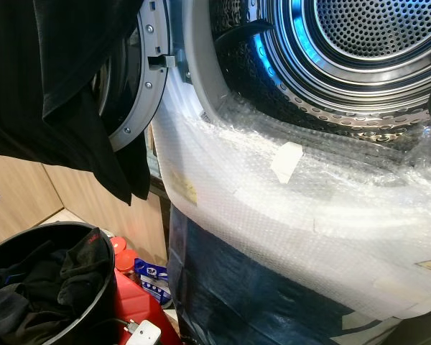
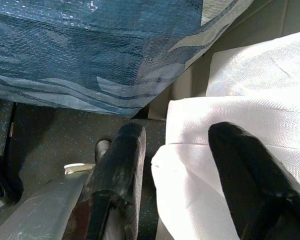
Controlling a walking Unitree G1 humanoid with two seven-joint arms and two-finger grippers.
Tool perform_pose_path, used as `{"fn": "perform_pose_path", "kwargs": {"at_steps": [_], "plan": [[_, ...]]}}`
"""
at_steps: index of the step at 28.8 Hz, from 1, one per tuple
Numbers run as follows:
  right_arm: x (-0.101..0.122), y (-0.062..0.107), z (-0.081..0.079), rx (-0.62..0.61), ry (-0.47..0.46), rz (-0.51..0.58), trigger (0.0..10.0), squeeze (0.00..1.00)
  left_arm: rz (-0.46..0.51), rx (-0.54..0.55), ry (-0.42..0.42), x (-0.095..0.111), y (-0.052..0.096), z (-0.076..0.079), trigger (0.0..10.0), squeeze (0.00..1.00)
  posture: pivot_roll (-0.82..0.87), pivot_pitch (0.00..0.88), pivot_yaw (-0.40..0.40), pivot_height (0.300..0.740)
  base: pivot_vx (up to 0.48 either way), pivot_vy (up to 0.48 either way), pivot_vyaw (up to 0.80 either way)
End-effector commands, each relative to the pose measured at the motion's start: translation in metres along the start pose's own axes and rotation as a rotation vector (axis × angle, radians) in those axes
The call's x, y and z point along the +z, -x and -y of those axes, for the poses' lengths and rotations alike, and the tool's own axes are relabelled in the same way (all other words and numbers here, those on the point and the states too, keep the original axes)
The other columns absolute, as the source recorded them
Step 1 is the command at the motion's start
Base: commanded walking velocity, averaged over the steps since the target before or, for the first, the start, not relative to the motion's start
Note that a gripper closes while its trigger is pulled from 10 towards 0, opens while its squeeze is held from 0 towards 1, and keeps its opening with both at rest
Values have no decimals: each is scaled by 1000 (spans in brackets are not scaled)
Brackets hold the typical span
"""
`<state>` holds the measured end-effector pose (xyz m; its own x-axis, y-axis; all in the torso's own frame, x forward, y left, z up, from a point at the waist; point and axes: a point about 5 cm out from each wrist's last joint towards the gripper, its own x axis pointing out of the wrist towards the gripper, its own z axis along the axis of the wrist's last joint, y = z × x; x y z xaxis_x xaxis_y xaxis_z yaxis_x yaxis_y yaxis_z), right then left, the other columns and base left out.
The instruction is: Clothes washing
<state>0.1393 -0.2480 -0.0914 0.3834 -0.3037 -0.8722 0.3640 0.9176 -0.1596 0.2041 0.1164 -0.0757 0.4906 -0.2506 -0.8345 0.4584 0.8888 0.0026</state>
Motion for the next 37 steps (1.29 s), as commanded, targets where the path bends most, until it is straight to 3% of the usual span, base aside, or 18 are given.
{"fn": "perform_pose_path", "kwargs": {"at_steps": [1,16,17,18,19,21,33,37], "plan": [[27,5,-53,326,68,100,10000,0,-19,206,216,-36,14,-40,10000,0,1,0,-26,740,0,0,0],[27,5,-53,326,68,100,10000,0,-19,206,216,-36,14,-40,10000,0,1,0,-26,740,0,0,0],[27,5,-53,328,69,99,10000,0,-15,215,195,-35,14,-41,10000,0,2,0,-26,740,0,0,0],[27,5,-53,316,64,101,10000,0,22,145,125,-23,10,-32,10000,0,-19,0,-25,740,0,0,0],[27,5,-53,316,64,101,10000,0,22,145,125,-23,10,-32,10000,0,-19,0,-25,740,0,0,0],[28,5,-53,302,58,104,10000,0,72,49,42,-7,6,-20,10000,0,-18,0,-30,740,0,0,0],[26,5,-55,309,88,102,10000,0,175,-71,-32,17,3,-1,10000,0,-19,0,-30,740,0,0,0],[26,5,-55,313,113,103,10000,0,249,-164,-121,36,2,12,10000,0,-19,0,-31,740,0,0,0]]}}
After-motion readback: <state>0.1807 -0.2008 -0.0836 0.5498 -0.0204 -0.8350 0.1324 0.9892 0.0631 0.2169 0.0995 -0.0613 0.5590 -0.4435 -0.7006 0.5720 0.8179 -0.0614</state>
